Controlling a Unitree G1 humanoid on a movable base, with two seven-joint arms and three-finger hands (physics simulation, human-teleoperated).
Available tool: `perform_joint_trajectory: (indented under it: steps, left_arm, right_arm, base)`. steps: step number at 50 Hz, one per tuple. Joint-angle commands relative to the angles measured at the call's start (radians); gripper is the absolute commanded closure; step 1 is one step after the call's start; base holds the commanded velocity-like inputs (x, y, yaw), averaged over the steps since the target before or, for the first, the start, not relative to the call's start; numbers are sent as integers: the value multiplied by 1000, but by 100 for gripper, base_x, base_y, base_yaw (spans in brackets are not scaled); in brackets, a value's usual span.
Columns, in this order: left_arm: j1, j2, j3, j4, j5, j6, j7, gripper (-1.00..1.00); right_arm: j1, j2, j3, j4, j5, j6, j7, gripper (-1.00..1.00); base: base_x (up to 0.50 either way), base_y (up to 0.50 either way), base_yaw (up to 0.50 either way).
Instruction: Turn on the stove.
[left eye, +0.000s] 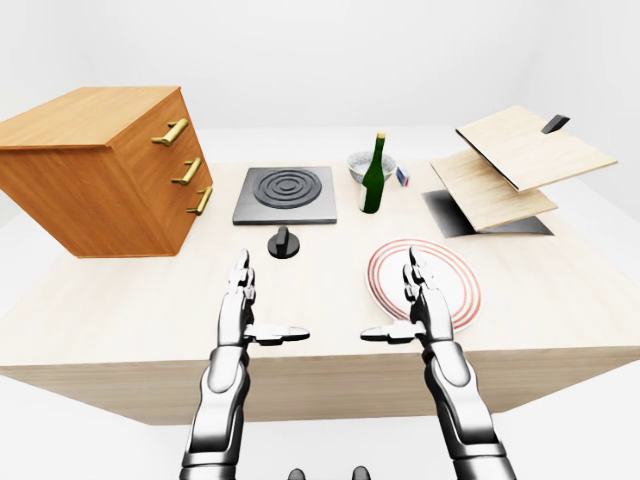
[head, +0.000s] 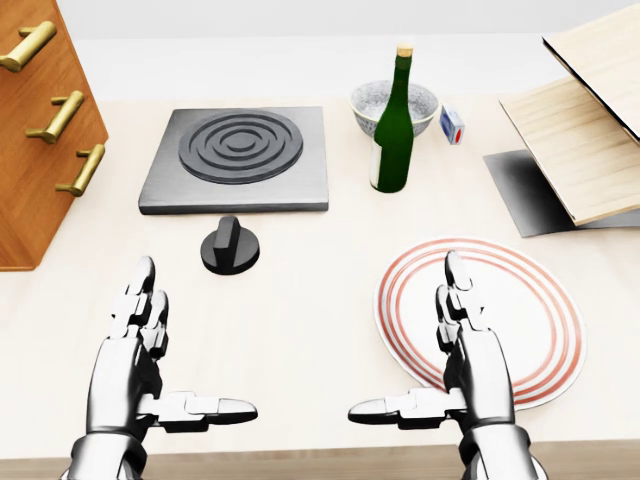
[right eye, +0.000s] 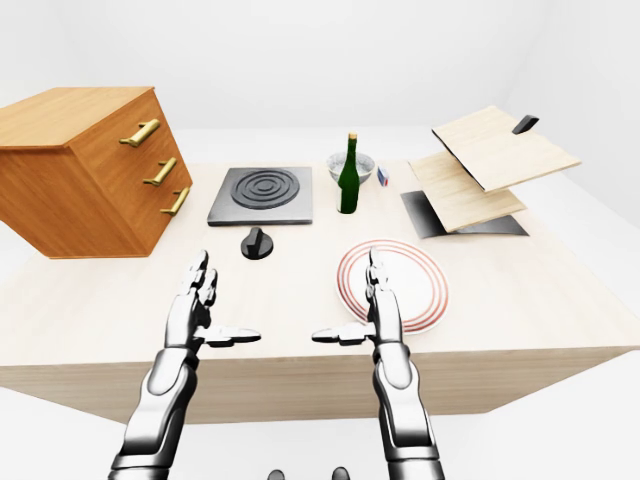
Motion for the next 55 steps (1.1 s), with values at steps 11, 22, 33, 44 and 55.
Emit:
perform_joint_trajectory:
  steps: [11, 22, 33, 44, 55]
  left_arm:
    - [0, 14, 28, -7, -19, 7, -32, -100]
    - [6, 17, 38, -33, -27, 23, -34, -100]
    - [-1, 20, 43, -18, -27, 17, -36, -100]
    - [-4, 18, 37, -9, -24, 14, -36, -100]
    - [0, 19, 40, -16, -28, 16, -39, -100]
  right_arm:
    - [40, -3, 22, -24, -80, -25, 20, -100]
    - [28, -7, -1, -62, -30, 44, 52, -100]
    - [25, -9, -5, -64, -6, 65, 76, -100]
    - [25, -9, -1, -58, -6, 65, 81, -100]
    - [32, -5, 8, -51, -19, 54, 74, -100]
  base:
    - [0, 0, 0]
    - [0, 0, 0]
    - [23, -1, 0]
    - [50, -3, 0]
    - [50, -4, 0]
